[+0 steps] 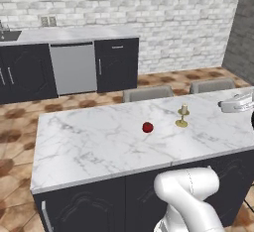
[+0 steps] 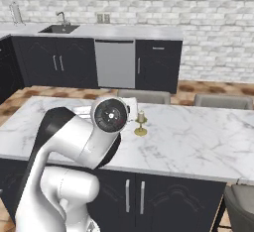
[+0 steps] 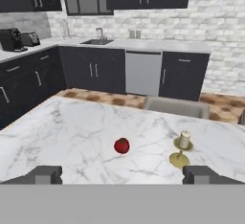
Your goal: Pick the candle and candle from the dining table and place them in the open cabinet. Close the cabinet after placing the objects.
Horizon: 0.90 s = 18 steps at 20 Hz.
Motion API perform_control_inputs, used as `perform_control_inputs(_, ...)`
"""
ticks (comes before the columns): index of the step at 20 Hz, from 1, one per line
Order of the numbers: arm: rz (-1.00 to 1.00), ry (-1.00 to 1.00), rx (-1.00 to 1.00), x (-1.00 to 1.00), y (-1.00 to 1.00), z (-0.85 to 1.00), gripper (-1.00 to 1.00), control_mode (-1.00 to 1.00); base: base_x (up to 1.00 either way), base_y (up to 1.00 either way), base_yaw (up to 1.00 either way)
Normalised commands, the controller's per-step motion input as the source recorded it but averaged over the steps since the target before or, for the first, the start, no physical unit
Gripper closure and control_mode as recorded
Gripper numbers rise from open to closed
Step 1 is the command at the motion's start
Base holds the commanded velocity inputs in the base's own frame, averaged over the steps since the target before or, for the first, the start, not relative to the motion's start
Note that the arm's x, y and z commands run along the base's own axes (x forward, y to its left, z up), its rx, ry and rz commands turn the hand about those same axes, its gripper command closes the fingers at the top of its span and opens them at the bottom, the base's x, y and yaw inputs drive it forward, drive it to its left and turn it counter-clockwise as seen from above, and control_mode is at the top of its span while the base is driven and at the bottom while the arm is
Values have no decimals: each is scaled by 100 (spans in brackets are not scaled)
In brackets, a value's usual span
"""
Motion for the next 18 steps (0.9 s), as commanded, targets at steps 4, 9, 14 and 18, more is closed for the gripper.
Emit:
perform_control_inputs(4,7,0,0,-5,-46,-19,-100,-100,0,0,0)
perform_control_inputs(9,0,0,-8,0,0,-24,-100,-100,0,0,0)
perform_control_inputs(14,2,-1,-3,5,0,-38,-100,-100,0,0,0)
perform_control_inputs(18,2,-11,0,2,-3,-30,-100,-100,0,0,0)
